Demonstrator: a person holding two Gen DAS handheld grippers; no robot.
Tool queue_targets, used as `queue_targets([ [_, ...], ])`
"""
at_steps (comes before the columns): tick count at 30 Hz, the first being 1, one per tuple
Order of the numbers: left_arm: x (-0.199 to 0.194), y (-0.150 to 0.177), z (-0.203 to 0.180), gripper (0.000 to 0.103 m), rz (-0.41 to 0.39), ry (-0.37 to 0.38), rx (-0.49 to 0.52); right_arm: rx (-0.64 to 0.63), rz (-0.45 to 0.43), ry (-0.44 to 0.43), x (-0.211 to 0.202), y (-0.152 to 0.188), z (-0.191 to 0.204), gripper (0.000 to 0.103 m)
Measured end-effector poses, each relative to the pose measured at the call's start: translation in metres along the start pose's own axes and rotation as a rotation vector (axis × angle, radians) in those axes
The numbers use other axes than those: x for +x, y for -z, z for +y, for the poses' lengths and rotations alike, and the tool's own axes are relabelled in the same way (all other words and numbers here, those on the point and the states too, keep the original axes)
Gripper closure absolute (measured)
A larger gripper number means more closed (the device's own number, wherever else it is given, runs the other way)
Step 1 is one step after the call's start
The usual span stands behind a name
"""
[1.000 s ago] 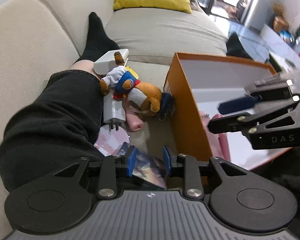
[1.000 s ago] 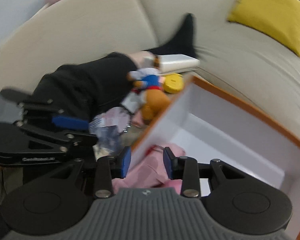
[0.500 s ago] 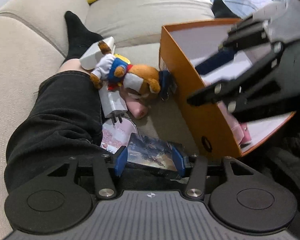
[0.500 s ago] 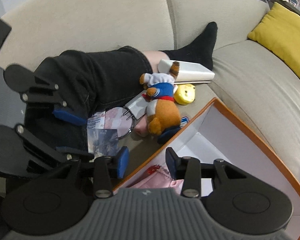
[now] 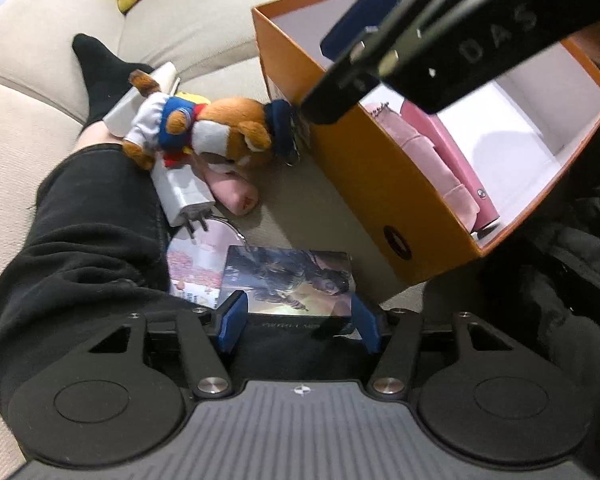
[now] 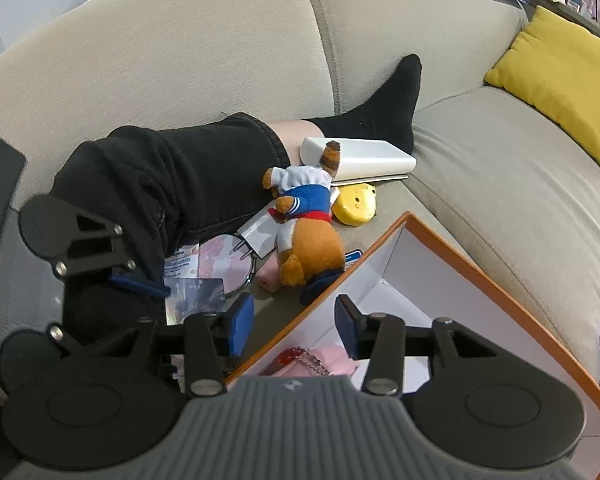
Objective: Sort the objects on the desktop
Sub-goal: 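Grasp the photo card pack with the left gripper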
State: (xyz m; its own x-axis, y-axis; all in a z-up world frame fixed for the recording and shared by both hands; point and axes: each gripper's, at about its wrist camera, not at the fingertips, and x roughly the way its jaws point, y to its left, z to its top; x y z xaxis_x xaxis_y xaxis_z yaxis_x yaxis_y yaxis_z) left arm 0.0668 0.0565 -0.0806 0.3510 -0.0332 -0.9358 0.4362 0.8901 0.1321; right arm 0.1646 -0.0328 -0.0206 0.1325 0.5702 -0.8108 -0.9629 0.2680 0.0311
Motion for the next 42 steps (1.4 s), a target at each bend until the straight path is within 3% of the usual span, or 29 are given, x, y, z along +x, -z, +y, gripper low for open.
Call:
queue_targets([
  [6,0.009,0.004,-0.030,0.033,0.036,-0.052,0.147,0.048,0.017,-0.015,0.003,0.004,-0.008,0.054],
  [11,0.025,0.009,-0.056,0.031,0.057,-0.177,0.295,0.089,0.018,-0.027,0.003,0.005,-0.012,0.053],
  [21,0.057,0.008,-0.078,0.016,0.086,-0.346,0.426,0.116,0.025,-0.023,0.003,0.008,-0.016,0.050],
  [25,0.056,0.005,-0.072,0.019,0.082,-0.358,0.395,0.120,0.026,-0.023,0.003,0.010,-0.017,0.049],
  [27,0.049,0.006,-0.067,0.040,0.065,-0.377,0.373,0.126,0.025,-0.027,0.003,0.011,-0.018,0.049],
  [29,0.038,0.006,-0.057,0.054,0.031,-0.424,0.332,0.127,0.024,-0.028,0.003,0.010,-0.018,0.049],
  [30,0.031,0.005,-0.049,0.056,0.015,-0.423,0.295,0.126,0.023,-0.027,0.003,0.010,-0.018,0.049],
  [35,-0.004,0.003,-0.014,0.064,-0.094,-0.289,0.087,0.104,0.015,-0.020,0.005,0.006,-0.014,0.050],
  [42,-0.035,-0.002,0.023,0.076,-0.214,-0.246,-0.146,0.034,-0.012,-0.032,0.004,-0.003,-0.002,0.065],
])
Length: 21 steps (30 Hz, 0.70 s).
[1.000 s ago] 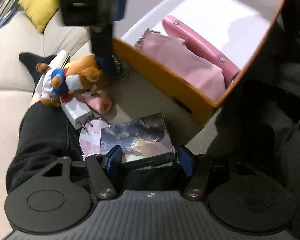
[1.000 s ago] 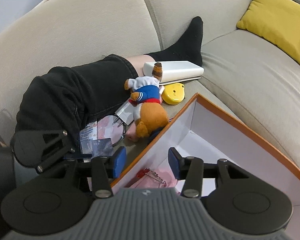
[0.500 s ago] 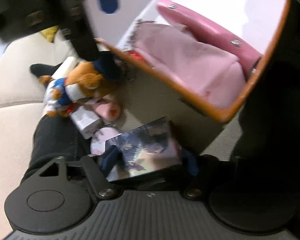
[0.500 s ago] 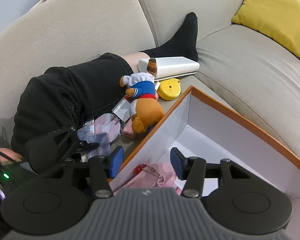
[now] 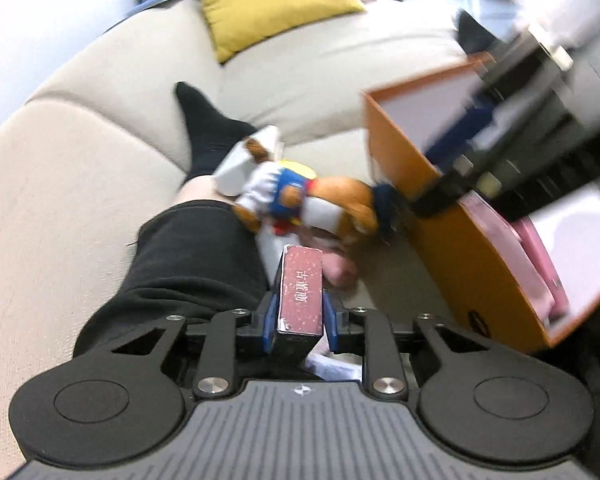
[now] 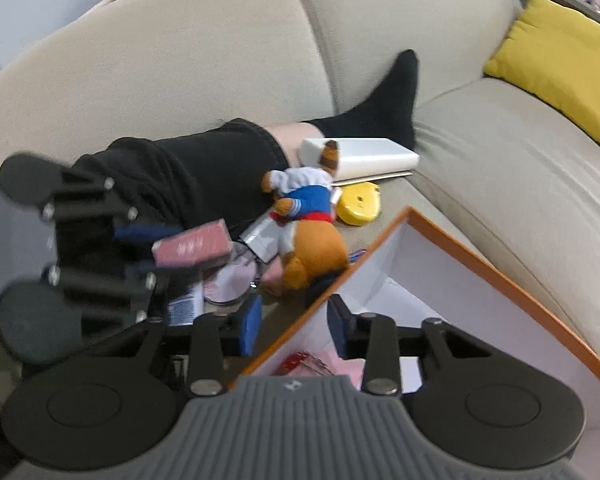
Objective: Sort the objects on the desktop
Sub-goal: 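Grasp the photo card pack with the left gripper, then grasp the sailor plush bear with the right gripper while the left holds the card pack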
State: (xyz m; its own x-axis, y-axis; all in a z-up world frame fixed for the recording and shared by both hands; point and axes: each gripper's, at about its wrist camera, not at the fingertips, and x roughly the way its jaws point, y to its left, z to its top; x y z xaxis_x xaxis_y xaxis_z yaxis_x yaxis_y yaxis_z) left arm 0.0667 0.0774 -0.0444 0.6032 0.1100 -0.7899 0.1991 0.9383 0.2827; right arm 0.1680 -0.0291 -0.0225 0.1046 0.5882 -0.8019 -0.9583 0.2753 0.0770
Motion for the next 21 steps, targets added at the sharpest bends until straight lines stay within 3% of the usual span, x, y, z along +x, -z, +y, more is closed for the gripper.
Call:
queue_targets([
  [4,0.005,-0.001,0.013,0.077,-0.013,0.007,-0.062,-0.022,0.015,0.045,0.009,-0.004,0.001,0.065],
  [9,0.016,0.010,0.006,0.073,-0.011,-0.042,-0.032,-0.043,0.005,0.097,0.005,-0.008,0.000,0.065],
  [17,0.027,0.025,-0.004,0.073,-0.033,-0.066,0.033,-0.099,-0.073,0.056,-0.016,-0.019,0.004,0.065],
  [21,0.028,0.024,0.003,0.075,-0.041,-0.029,0.004,-0.129,-0.035,0.047,0.008,-0.032,0.009,0.065],
])
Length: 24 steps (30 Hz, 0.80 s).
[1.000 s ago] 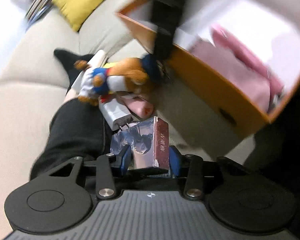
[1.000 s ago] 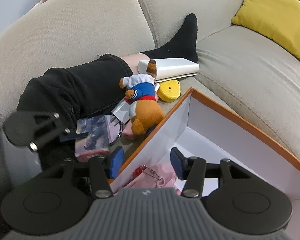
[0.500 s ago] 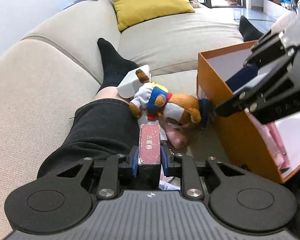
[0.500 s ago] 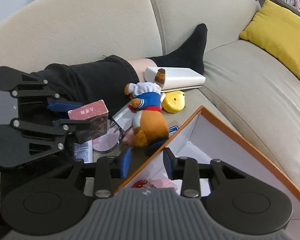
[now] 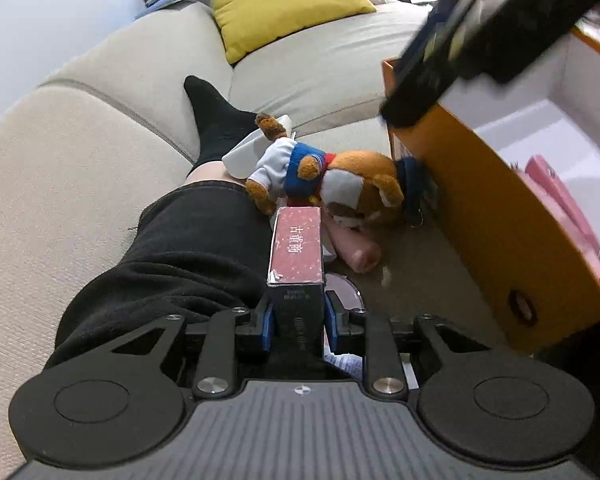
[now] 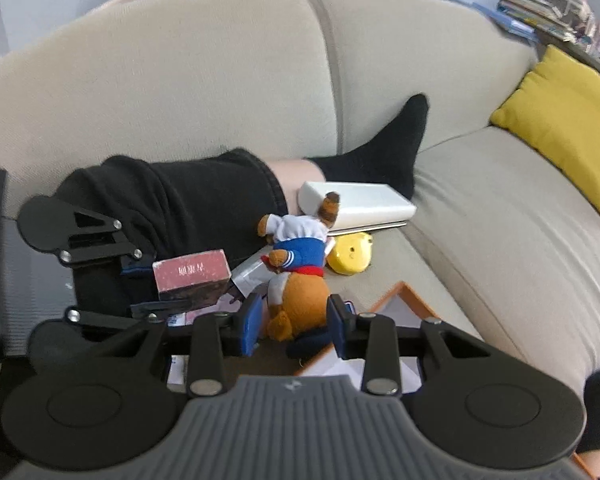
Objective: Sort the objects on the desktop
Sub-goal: 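Grasp the sailor plush bear with the right gripper while the left holds the card pack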
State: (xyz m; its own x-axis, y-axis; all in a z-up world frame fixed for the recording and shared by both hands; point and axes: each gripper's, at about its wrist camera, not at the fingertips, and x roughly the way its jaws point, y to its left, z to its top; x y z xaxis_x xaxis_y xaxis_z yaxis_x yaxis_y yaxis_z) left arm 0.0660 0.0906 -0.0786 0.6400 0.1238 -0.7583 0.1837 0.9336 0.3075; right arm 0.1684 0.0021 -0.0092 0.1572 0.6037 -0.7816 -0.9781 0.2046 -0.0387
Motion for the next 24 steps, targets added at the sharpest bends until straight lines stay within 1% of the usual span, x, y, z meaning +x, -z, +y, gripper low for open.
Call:
queue_targets([
  [4,0.003,-0.009,0.012,0.076,-0.020,0.043,-0.083,-0.021,0.065,0.003,0.035,-0.010,0.001,0.064],
  [7,0.007,-0.017,0.018,0.076,-0.036,0.053,-0.136,-0.081,0.089,0.033,0.052,-0.016,0.007,0.052],
  [11,0.009,-0.020,0.031,0.076,-0.052,0.098,-0.234,-0.147,0.141,0.062,0.073,-0.019,0.012,0.052],
  [14,0.008,-0.020,0.034,0.076,-0.069,0.119,-0.266,-0.178,0.152,0.071,0.082,-0.018,0.015,0.050],
  [19,0.008,-0.019,0.032,0.076,-0.080,0.109,-0.273,-0.183,0.170,0.072,0.094,-0.018,0.017,0.051],
  [22,0.008,-0.019,0.032,0.077,-0.085,0.116,-0.285,-0.157,0.163,0.076,0.093,-0.018,0.016,0.057],
  [24,0.006,-0.019,0.032,0.077,-0.092,0.124,-0.303,-0.144,0.141,0.077,0.088,-0.017,0.016,0.059],
])
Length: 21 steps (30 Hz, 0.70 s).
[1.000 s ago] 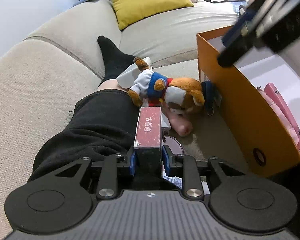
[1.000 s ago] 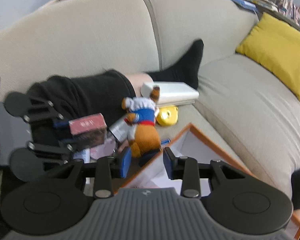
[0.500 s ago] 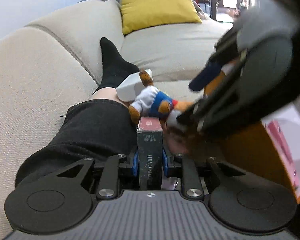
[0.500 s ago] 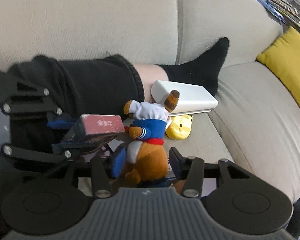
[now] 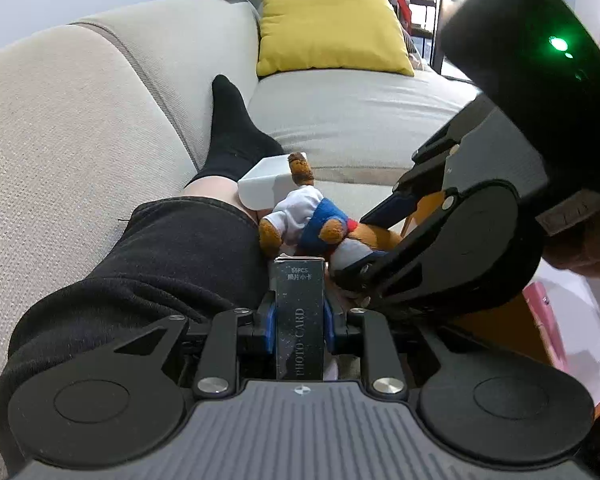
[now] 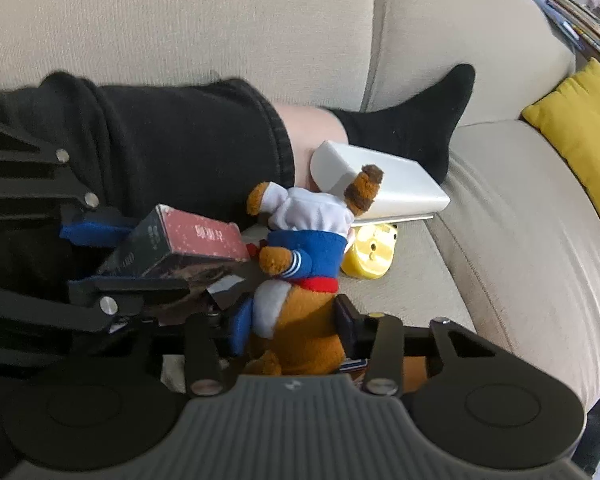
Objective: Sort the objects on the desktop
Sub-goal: 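Grasp the sailor plush bear with the right gripper while the left holds the card pack, then lower the card pack and plush bear into the box and open both grippers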
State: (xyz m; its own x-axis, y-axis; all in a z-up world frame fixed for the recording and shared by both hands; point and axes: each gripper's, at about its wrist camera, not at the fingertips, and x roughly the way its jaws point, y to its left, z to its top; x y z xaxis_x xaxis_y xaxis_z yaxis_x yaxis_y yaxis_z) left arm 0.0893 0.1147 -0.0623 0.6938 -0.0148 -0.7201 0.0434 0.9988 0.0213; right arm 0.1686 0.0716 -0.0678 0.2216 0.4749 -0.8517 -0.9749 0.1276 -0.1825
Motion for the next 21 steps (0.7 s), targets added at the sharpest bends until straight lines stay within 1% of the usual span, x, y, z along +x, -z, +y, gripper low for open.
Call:
queue_targets([
  [3,-0.009,-0.002,0.000,0.077,-0.007,0.006,-0.029,0.034,-0.044,-0.004,-0.014,0.000,-0.003,0.059],
  [8,-0.035,-0.011,0.006,0.077,-0.033,0.033,-0.112,0.118,-0.133,-0.018,-0.041,-0.002,-0.011,0.059],
  [12,-0.063,-0.018,0.003,0.077,-0.069,0.027,-0.099,0.191,-0.193,-0.055,-0.068,0.000,-0.017,0.059],
  [15,-0.081,-0.023,0.000,0.077,-0.093,0.037,-0.108,0.211,-0.251,-0.066,-0.094,0.006,-0.016,0.059],
  [18,-0.097,-0.028,-0.007,0.077,-0.122,0.063,-0.107,0.232,-0.305,-0.061,-0.121,0.017,-0.017,0.059],
  [21,-0.109,-0.033,-0.018,0.077,-0.142,0.108,-0.094,0.270,-0.335,-0.046,-0.142,0.033,-0.022,0.059],
])
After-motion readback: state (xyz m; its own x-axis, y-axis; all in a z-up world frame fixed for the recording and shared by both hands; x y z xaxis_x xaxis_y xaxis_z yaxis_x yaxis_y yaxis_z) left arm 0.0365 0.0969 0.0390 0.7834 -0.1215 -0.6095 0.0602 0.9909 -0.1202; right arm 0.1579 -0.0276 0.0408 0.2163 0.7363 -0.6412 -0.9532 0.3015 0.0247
